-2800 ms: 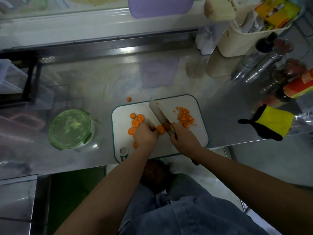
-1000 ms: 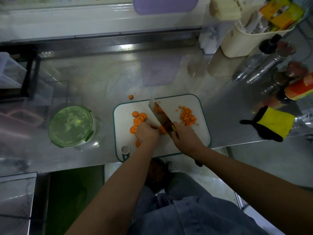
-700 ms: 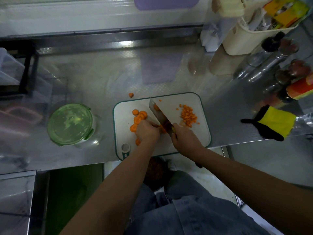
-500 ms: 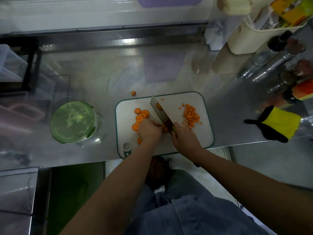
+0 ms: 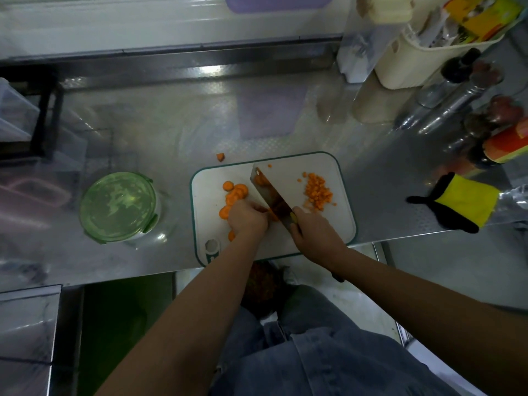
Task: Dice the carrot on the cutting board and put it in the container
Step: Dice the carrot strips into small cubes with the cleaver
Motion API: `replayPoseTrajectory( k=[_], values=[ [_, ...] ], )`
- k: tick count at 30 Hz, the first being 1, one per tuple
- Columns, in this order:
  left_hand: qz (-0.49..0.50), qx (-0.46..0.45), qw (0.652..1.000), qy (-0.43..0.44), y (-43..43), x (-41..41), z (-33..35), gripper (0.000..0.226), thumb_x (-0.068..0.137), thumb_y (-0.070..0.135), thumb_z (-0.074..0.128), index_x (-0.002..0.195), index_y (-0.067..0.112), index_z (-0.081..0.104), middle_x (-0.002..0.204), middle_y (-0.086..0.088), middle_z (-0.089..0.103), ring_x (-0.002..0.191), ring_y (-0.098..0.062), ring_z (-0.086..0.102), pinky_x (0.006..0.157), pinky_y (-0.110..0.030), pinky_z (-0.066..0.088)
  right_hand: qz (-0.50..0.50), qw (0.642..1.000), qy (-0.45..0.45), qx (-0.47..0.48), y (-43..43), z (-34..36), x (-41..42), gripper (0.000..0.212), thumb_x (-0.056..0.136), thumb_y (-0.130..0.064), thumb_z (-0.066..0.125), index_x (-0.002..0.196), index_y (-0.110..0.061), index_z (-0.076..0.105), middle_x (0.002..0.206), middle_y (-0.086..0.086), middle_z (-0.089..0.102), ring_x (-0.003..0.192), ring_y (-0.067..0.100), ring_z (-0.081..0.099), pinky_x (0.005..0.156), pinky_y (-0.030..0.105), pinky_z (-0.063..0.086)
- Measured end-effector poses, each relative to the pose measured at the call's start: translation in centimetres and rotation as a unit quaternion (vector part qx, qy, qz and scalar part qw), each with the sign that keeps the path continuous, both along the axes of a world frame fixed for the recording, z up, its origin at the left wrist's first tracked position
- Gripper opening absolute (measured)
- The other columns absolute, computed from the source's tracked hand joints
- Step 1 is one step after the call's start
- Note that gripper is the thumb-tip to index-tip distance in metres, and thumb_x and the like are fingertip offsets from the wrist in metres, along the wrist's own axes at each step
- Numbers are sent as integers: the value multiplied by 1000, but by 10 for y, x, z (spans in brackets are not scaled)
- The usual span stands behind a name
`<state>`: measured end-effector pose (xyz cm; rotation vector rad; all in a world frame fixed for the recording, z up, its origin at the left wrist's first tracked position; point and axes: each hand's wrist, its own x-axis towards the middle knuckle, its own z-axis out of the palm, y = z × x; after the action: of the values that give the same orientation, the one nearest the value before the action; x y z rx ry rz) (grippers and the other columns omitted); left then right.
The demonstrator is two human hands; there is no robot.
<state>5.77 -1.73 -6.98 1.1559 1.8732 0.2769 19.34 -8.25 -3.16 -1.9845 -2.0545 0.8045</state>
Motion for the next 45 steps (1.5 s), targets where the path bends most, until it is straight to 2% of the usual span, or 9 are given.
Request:
replayPoseTrajectory(
  k=[4, 10, 16, 24, 29, 33, 36, 39, 45],
  values=[
    [8, -5, 1000, 7, 2, 0, -2, 13, 80, 27, 73, 77, 14, 75, 76, -6, 70, 72, -22, 65, 58, -28, 50, -3, 1000, -6, -14, 1, -4, -3, 15, 93, -13, 45, 104, -3, 49, 83, 19, 59, 74, 36, 56, 59, 43, 45],
    [6, -6, 1000, 16, 3, 2, -2, 11, 79, 27, 73, 74, 17, 74, 74, -5, 70, 70, -22, 64, 63, -33, 56, -13, 999, -22, -26, 2, -12, -10, 17, 94, -13, 43, 106, -3, 49, 89, 18, 60, 80, 35, 57, 59, 33, 33],
    [-3, -4, 1000, 15, 2, 2, -2, 12, 79, 27, 71, 75, 16, 74, 74, -4, 69, 71, -21, 64, 62, -32, 56, -14, 999, -25, -14, -1, -12, -10, 17, 95, -15, 43, 105, -2, 49, 91, 19, 59, 82, 36, 57, 60, 36, 35],
    [-5, 25, 999, 19, -7, 2, 7, 16, 80, 26, 72, 80, 10, 74, 77, -8, 70, 67, -19, 58, 49, -23, 35, 29, 998, -47, -26, -7, -7, -8, 29, 92, -13, 44, 119, -5, 44, 95, 16, 59, 83, 35, 57, 61, 37, 39],
    [-16, 37, 998, 41, -9, 4, 12, 15, 82, 23, 68, 85, 10, 74, 82, -10, 71, 77, -23, 62, 60, -26, 39, 47, 997, -64, -24, -7, -7, -3, 31, 94, -17, 44, 123, -6, 45, 98, 15, 59, 86, 33, 56, 60, 32, 31],
    [-25, 41, 998, 44, -10, 3, 13, 17, 82, 25, 68, 81, 10, 74, 80, -8, 71, 76, -24, 64, 57, -26, 39, 59, 997, -52, -24, -6, -5, -3, 44, 93, -19, 46, 135, -8, 37, 96, 14, 61, 82, 32, 59, 57, 30, 31],
    [-27, 47, 998, 34, -13, 2, 15, 17, 82, 26, 70, 79, 10, 74, 75, -3, 68, 71, -17, 60, 58, -24, 37, 66, 997, -25, -11, -6, -1, -2, 62, 90, -19, 48, 147, -14, 23, 87, 12, 62, 73, 32, 60, 53, 30, 33],
    [-27, 47, 998, 21, -14, 0, 16, 17, 83, 23, 69, 75, 9, 73, 72, -6, 71, 66, -16, 60, 56, -23, 39, 79, 996, -18, -31, -3, 3, -1, 68, 90, -22, 49, 150, -18, 16, 88, 11, 63, 77, 31, 60, 54, 29, 34],
    [-37, 37, 998, 30, -15, 0, 18, 17, 83, 21, 65, 74, 9, 72, 70, -7, 70, 61, -16, 57, 50, -24, 36, 109, 987, -9, -121, 7, 3, 1, 74, 92, -23, 50, 152, -28, 5, 72, 0, 49, 59, 14, 42, 45, 25, 27]
  ],
)
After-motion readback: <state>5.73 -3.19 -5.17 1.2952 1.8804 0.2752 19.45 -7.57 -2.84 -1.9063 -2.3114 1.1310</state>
